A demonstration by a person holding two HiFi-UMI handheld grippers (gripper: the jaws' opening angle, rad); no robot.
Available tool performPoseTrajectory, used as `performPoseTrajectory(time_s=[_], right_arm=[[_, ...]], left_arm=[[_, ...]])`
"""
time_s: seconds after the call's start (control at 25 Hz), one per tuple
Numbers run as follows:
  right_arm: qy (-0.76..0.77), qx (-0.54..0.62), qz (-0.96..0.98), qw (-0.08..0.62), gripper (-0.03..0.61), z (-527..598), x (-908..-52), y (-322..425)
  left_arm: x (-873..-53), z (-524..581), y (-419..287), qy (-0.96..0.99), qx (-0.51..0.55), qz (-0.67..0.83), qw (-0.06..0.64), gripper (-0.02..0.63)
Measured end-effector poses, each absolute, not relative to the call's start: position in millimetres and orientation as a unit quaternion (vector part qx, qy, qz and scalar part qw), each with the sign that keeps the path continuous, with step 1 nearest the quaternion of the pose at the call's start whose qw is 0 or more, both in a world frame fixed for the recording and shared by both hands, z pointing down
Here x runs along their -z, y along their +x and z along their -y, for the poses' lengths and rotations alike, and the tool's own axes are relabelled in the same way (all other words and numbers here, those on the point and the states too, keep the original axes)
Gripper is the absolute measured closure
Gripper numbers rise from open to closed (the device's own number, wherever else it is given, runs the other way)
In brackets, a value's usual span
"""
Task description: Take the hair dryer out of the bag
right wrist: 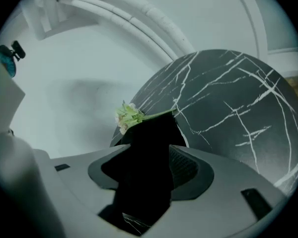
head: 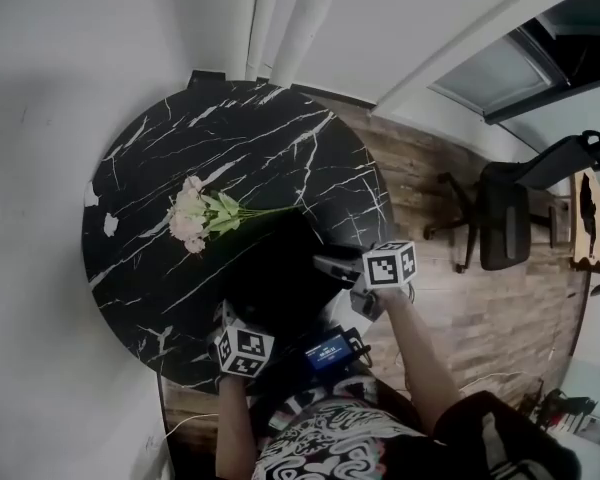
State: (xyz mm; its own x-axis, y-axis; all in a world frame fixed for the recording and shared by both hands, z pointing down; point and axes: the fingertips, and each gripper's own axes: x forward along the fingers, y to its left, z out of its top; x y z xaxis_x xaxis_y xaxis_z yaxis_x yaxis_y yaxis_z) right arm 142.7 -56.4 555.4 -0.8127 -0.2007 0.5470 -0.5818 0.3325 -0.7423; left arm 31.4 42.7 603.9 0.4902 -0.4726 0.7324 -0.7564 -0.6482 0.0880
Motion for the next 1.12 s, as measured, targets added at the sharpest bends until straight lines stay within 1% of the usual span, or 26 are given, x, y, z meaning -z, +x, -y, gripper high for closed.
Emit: performPoseTrajectory(time_s=[0.08, 0.16, 0.28, 0.64, 0.88, 1.04, 1.12], right_arm=[[0.250, -0.540, 0.783, 0.181, 0.382, 55, -564, 143], [0.275, -0.530, 0.781, 0.183, 0.380, 60, -568, 150], [0.306, -0.496, 0.784, 0.212, 0.382, 67, -574, 158], [0.301, -0.481, 0.782, 0.260, 0.382, 72, -588, 160], [0.293, -0.405, 0.793, 0.348, 0.382, 75, -599, 159], [0.241, -0.297, 0.808, 0.448, 0.390, 67, -604, 156], [0.213, -0.250, 0.811, 0.485, 0.401, 65, -605, 153]], left_arm=[[-604, -43, 31, 0.838, -0.349, 0.367, 0.203, 0.380], [-604, -43, 32, 0.838, -0.349, 0.367, 0.203, 0.380], [-605, -43, 31, 0.838, -0.349, 0.368, 0.203, 0.380], [-606, -43, 32, 0.835, -0.353, 0.371, 0.202, 0.380], [-606, -43, 31, 0.835, -0.354, 0.370, 0.202, 0.380], [-606, -44, 32, 0.836, -0.356, 0.367, 0.198, 0.380], [-606, -43, 32, 0.837, -0.358, 0.366, 0.194, 0.380]])
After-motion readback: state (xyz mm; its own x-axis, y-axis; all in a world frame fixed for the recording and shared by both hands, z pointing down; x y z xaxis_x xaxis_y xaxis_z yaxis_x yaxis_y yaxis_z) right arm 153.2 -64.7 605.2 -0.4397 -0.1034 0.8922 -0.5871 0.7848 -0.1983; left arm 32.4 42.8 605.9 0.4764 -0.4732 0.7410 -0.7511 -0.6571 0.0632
